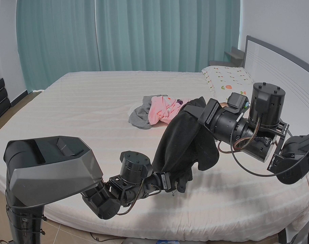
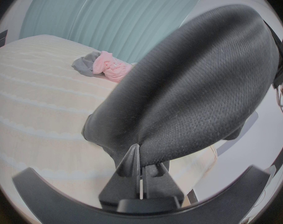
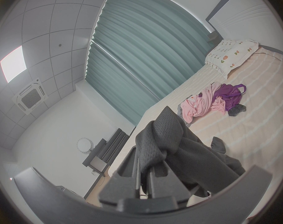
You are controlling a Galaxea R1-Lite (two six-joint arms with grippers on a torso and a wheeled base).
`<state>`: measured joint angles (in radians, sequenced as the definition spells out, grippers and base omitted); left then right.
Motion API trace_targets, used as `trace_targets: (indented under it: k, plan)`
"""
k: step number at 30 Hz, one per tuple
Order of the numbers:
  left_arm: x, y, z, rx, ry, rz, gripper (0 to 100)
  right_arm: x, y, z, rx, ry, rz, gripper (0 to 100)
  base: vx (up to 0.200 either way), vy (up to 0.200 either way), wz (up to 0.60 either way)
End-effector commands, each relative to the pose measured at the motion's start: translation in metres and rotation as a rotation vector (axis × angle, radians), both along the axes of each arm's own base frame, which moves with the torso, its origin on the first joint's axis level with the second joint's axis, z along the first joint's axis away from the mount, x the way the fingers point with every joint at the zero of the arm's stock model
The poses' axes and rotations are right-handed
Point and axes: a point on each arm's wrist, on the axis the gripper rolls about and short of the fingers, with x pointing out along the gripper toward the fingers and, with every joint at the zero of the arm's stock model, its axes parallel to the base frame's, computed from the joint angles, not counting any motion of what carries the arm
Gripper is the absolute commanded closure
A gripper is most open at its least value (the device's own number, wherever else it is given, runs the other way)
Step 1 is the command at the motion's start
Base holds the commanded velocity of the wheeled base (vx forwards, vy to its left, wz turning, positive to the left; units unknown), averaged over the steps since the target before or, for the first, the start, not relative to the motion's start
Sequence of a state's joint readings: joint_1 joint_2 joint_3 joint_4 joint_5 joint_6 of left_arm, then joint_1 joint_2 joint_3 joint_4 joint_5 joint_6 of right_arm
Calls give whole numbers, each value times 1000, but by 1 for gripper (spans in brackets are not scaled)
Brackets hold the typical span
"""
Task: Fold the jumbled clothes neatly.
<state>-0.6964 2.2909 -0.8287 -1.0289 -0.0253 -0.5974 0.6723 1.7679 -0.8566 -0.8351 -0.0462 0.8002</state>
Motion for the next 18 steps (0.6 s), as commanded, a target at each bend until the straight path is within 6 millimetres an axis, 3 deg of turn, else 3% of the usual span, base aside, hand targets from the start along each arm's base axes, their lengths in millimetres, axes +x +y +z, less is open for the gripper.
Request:
trace_targets:
  k: [1, 6, 7, 8, 10, 11, 13, 18]
  plan:
    - [1, 9, 4, -9, 5, 32, 100, 8, -8, -3, -7, 7, -34, 100, 0, 0, 0]
    - [-1, 43, 45, -47, -43, 109, 100, 28, -25, -15, -27, 38, -100, 100, 0, 0, 0]
    - [-1, 43, 45, -47, -43, 109, 100, 28, -25, -15, -27, 38, -100, 100, 0, 0, 0]
    - [-1, 62, 68, -71, -78, 152, 100, 39, -31, -24, -40, 59, -132, 100, 0, 0, 0]
    - [-2, 71, 79, -80, -92, 173, 100, 45, -34, -30, -47, 71, -147, 100, 0, 0, 0]
    - [-2, 86, 102, -94, -116, 211, 100, 56, -39, -36, -53, 82, -175, 100, 0, 0, 0]
    - [-5, 103, 127, -105, -140, 250, 100, 68, -43, -39, -48, 77, -209, 100, 0, 0, 0]
    - [-15, 125, 172, -127, -192, 300, 100, 76, -46, -34, -38, 50, -228, 100, 0, 0, 0]
